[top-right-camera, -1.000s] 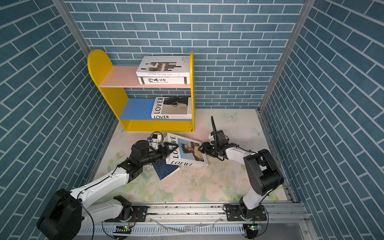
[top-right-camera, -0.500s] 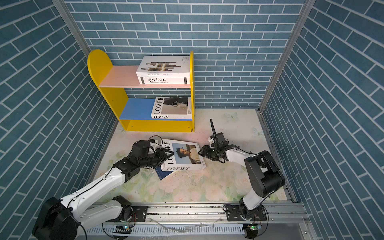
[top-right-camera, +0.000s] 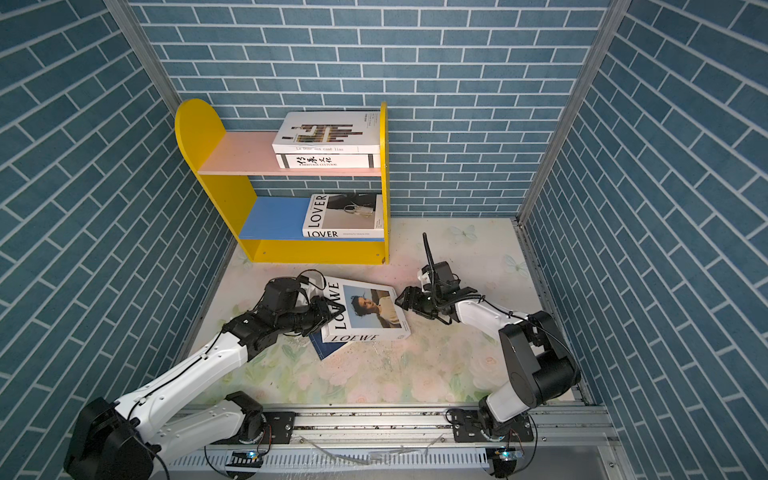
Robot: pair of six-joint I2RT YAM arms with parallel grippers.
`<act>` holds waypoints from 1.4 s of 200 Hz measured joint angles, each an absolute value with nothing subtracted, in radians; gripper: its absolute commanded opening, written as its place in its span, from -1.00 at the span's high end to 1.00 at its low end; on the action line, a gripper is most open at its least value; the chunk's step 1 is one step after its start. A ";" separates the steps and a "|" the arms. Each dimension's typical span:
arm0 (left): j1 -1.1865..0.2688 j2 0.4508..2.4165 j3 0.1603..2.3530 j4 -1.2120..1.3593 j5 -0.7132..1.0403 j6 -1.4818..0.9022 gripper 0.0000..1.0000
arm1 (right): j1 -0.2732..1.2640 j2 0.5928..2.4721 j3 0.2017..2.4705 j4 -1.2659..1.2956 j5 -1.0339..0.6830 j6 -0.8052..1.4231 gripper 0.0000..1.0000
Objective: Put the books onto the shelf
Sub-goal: 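Lift the LOEWE magazine upright with both grippers and carry it toward the shelf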
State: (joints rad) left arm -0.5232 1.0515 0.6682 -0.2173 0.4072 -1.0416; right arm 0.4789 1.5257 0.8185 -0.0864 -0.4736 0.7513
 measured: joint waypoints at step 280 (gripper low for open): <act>0.093 1.267 1.046 0.088 1.227 -1.248 0.44 | 0.377 1.312 0.784 0.335 -0.729 1.245 -0.97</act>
State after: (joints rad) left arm 0.0929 1.2667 1.0462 0.0883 1.2270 -1.2480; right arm 0.3767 1.3121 0.7841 0.3347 -0.7292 1.2453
